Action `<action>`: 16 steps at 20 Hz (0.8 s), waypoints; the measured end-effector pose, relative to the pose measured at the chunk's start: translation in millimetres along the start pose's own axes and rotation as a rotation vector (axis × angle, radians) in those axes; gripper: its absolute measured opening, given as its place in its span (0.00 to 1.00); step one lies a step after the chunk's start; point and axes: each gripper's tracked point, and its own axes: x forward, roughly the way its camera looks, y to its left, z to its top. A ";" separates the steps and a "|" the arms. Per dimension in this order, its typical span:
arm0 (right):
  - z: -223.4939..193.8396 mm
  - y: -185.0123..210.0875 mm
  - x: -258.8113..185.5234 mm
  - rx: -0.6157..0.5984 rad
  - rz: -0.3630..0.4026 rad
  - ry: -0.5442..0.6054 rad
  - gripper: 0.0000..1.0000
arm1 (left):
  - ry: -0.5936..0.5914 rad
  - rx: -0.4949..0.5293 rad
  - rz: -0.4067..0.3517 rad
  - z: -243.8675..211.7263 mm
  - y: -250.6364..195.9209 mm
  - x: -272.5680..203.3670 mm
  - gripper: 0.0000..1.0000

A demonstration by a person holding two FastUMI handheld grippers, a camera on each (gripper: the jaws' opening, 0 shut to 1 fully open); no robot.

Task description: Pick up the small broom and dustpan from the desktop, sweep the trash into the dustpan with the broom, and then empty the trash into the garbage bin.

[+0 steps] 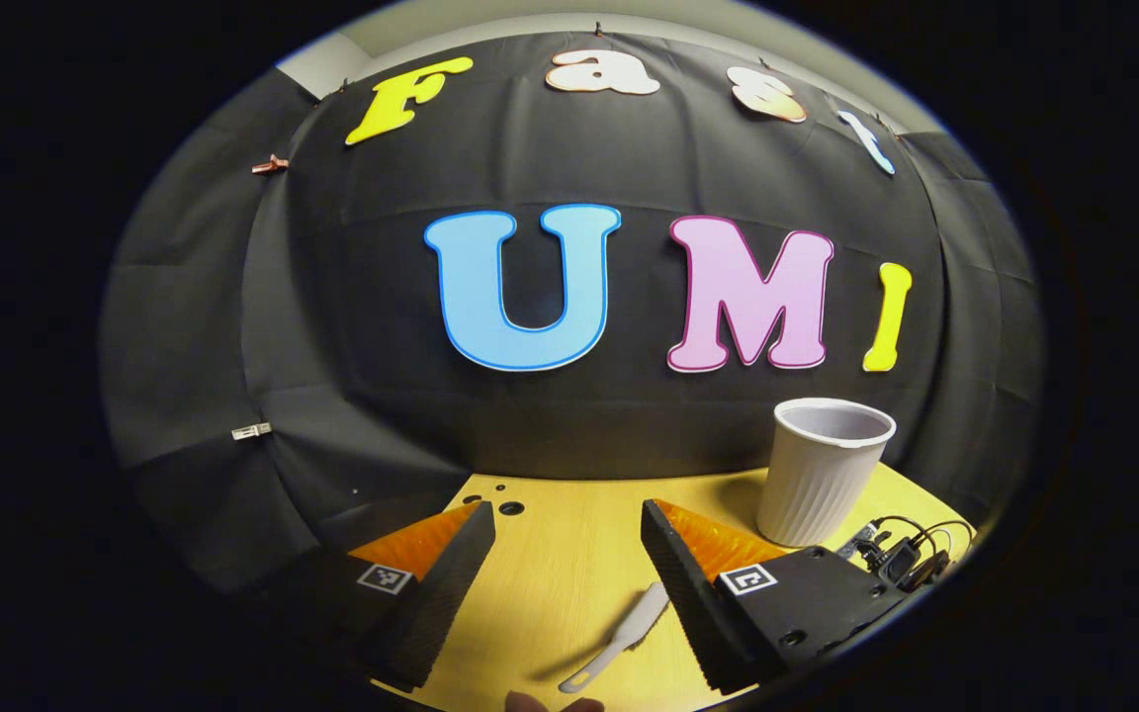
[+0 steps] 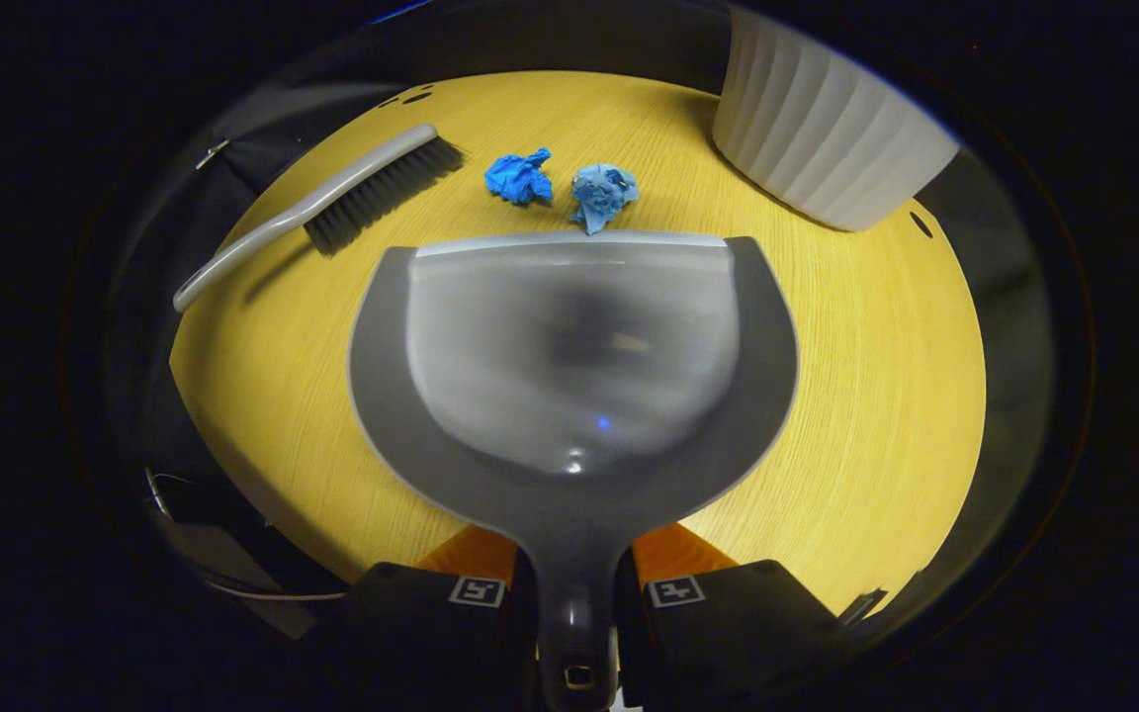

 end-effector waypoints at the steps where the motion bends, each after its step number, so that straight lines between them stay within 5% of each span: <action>1: 0.8 0.4 -0.3 -0.007 0.002 -0.005 0.37 | 0.011 0.005 -0.011 -4.6 1.9 4.0 0.97; 6: 5.7 -1.3 -0.2 -0.011 0.000 -0.064 0.37 | 0.129 0.053 -0.147 -62.7 1.0 22.9 0.95; 16: 1.9 -1.0 -3.0 0.016 0.003 -0.122 0.36 | 0.671 0.145 -0.389 -233.8 -29.6 23.6 0.95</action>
